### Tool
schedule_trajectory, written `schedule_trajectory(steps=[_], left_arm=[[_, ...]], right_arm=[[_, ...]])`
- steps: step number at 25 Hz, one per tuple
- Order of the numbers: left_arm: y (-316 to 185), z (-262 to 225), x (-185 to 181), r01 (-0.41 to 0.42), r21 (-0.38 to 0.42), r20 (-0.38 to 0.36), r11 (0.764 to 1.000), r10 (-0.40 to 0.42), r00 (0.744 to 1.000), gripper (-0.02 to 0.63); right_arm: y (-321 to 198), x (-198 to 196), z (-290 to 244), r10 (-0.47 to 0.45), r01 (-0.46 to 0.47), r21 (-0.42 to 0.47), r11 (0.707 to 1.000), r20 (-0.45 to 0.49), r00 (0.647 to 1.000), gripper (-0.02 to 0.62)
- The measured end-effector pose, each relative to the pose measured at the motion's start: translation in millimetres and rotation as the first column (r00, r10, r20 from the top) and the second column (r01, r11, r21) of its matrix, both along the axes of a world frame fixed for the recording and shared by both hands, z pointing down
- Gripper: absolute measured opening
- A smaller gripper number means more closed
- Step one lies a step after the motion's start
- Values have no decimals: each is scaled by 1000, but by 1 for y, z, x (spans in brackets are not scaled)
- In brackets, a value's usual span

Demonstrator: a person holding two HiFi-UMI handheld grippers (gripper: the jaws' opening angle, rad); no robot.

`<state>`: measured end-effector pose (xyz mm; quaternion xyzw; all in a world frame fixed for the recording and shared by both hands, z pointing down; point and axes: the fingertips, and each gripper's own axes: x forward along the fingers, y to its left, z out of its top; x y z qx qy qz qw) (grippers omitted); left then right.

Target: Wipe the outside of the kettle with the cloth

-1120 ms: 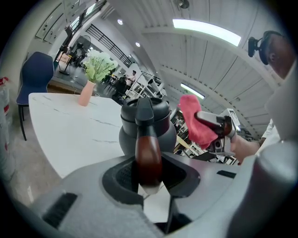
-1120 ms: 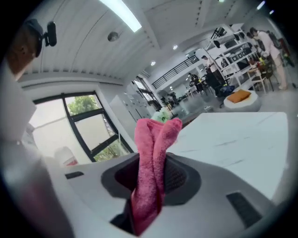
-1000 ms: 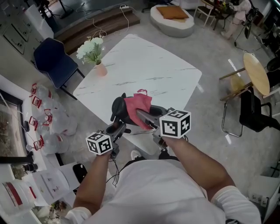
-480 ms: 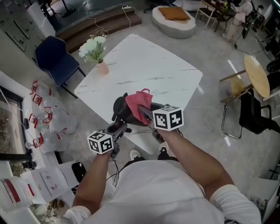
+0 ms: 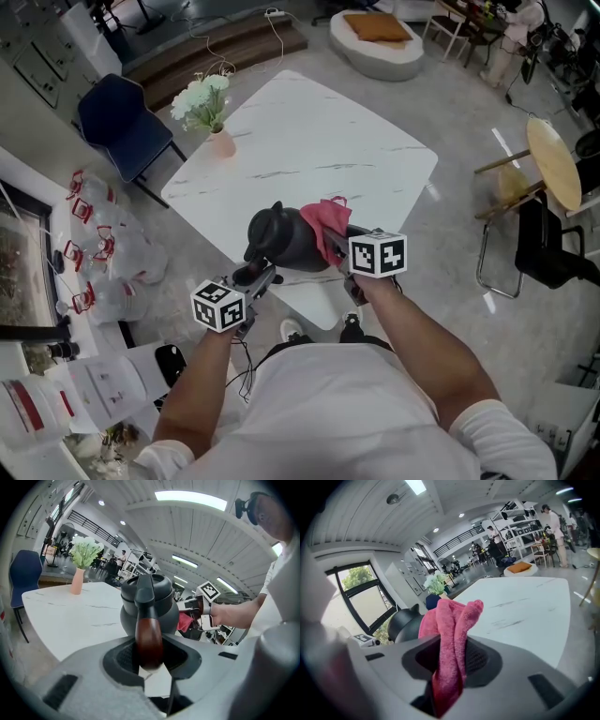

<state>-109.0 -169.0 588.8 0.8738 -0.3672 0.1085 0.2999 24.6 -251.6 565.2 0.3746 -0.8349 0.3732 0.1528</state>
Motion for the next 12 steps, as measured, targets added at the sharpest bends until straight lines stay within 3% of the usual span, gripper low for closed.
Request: schedule_trajectory(steps=[12], left_arm=[[11, 1, 9, -145, 82, 132, 986, 133, 982, 101]], right_arm=[[2, 49, 62, 137, -141, -109, 984, -40, 990, 110]])
